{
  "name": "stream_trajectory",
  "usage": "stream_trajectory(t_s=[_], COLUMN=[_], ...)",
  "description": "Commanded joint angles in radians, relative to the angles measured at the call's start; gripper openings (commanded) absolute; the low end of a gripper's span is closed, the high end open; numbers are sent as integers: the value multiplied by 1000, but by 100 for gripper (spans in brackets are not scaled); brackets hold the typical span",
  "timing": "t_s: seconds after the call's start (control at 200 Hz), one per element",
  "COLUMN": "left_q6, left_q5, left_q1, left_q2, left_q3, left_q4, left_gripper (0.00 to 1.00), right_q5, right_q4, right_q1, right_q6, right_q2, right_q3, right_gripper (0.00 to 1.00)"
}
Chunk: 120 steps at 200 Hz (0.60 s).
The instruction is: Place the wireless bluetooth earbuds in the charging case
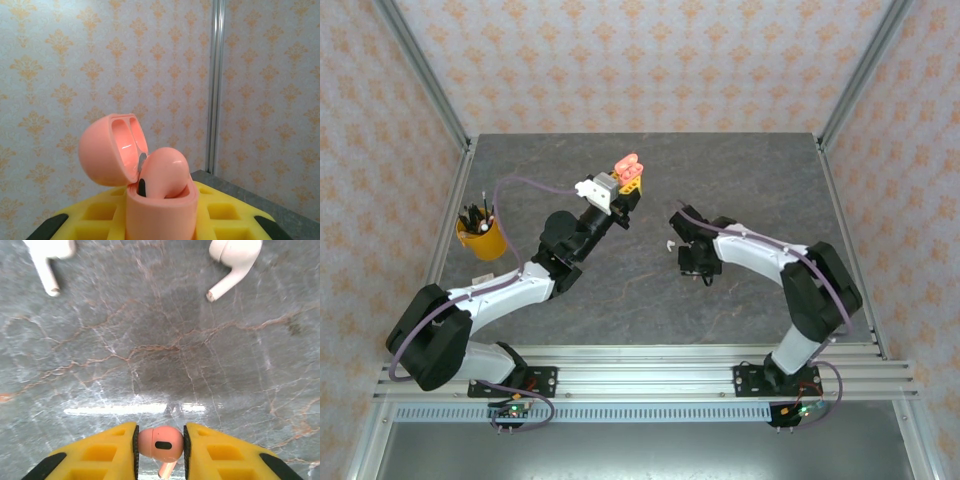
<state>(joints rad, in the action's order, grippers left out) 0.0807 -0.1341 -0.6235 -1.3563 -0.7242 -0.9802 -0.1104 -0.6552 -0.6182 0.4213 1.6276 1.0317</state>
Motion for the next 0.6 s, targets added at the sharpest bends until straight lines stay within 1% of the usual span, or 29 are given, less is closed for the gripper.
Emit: stream_trajectory(t_s=[0.0, 0.165, 0.305, 0.455, 0.596], left_q6=[26, 25, 29, 27, 25], left_q5=[-13, -19, -25, -40, -61], left_q1=[4, 5, 5, 5, 5], left_q2=[22, 26, 26, 16, -2], left_q3=[-20, -28, -36, -43, -56], left_q4=[0, 5, 5, 33, 32], left_gripper=[0, 0, 0, 0, 0], right_q5=[71, 133, 190, 227, 240], right_q4=[64, 132, 163, 183, 190], right_q1=[5, 6, 8, 15, 21], right_q6=[-34, -73, -123, -198, -275], right_q2=[-87, -224, -337, -420, -438], right_q3=[-38, -77, -67, 7, 129], right_gripper=[28, 29, 29, 29, 29])
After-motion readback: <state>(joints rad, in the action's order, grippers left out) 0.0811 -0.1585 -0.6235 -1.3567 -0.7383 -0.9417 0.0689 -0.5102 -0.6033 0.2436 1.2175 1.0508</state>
